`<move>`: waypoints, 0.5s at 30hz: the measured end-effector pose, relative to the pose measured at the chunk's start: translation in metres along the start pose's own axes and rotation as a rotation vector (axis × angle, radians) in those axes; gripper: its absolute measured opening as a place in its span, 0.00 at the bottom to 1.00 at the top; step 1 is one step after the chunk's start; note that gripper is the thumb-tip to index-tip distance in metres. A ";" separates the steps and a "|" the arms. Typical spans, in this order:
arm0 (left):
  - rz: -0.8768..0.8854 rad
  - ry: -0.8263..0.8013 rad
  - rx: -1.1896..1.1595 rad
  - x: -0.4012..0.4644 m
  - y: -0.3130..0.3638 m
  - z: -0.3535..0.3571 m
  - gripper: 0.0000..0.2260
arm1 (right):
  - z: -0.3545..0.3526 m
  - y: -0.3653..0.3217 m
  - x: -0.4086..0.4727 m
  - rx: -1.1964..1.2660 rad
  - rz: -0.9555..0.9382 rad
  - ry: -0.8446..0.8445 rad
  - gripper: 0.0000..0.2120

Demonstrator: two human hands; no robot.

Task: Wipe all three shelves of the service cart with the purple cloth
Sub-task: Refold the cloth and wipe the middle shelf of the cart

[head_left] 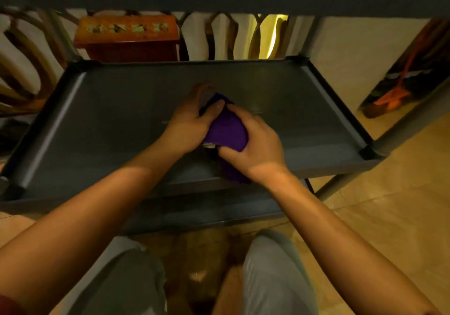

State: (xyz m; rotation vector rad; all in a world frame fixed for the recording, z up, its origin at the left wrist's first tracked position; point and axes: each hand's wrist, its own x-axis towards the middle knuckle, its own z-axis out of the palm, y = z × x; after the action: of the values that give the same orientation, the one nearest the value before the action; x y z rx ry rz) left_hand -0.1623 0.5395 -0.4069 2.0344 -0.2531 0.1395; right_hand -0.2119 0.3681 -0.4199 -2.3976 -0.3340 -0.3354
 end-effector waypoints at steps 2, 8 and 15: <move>0.069 0.043 0.030 -0.004 -0.002 0.002 0.21 | 0.002 0.001 -0.004 0.007 -0.029 0.012 0.40; 0.141 0.110 0.023 -0.011 0.003 0.003 0.19 | -0.003 0.004 -0.006 0.004 -0.087 0.038 0.39; 0.096 0.167 -0.036 -0.025 0.013 0.008 0.15 | -0.005 0.003 -0.008 -0.086 -0.180 0.027 0.40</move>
State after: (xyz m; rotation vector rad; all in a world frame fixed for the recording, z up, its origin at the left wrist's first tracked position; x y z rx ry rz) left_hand -0.1898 0.5295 -0.4041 1.9630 -0.2466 0.3610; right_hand -0.2189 0.3618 -0.4203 -2.4503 -0.5343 -0.4721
